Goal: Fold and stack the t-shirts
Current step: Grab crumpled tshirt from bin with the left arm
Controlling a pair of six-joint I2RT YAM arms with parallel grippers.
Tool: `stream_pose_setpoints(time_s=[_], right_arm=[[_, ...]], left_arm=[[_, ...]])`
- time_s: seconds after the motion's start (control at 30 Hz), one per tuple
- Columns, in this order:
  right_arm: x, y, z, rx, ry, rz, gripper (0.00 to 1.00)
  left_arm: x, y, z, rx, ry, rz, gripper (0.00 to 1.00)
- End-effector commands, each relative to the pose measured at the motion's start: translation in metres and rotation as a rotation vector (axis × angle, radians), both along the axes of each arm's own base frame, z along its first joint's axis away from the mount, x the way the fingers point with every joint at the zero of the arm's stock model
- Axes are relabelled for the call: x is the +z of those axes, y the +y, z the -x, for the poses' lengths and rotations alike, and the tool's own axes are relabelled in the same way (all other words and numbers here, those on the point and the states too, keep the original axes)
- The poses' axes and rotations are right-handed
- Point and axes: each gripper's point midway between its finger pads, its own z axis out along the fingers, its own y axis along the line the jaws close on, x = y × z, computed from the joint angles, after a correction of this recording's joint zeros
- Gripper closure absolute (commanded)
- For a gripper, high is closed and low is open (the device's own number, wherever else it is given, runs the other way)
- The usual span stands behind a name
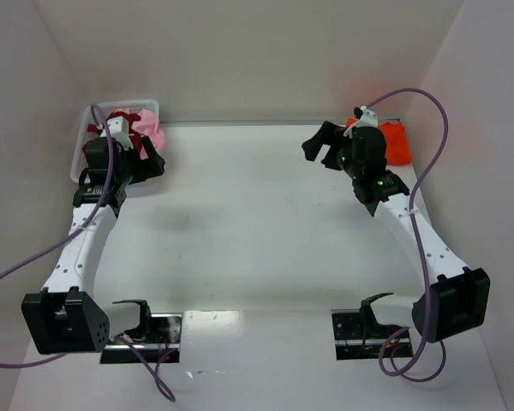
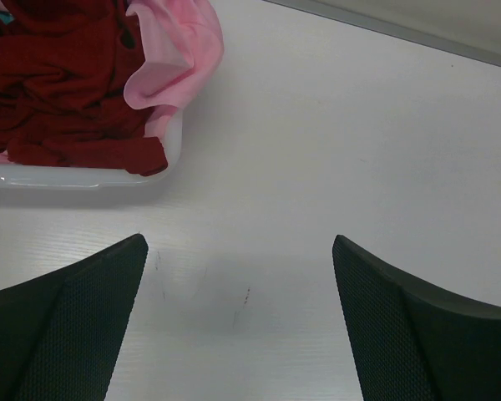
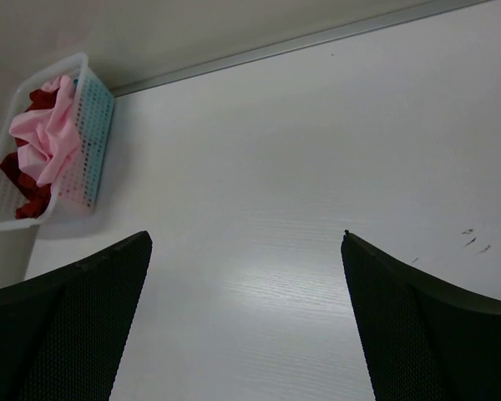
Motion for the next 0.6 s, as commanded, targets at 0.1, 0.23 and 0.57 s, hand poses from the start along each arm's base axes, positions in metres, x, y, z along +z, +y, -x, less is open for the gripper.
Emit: stream_pose_setpoints(time_s=[0.1,0.23,0.57], right_arm=[[0.021,-0.001,-0.007,0.006,-0.059,0.018,0.00],[0.026,0.017,-0.024,0.083,-0.061,0.008,0.00],[0.038,0.040,-0.038,0.190,-0.086,-0.025,0.00]], left_arm=[[0.036,0.023,-0.010,0.102,-0.035,-0.057,0.01],[0.052,0.049,-0.021,0.224,-0.051,-0.083,0.01],[0.020,0.130,-0.085,0.434,0.015,-0.103,0.01]])
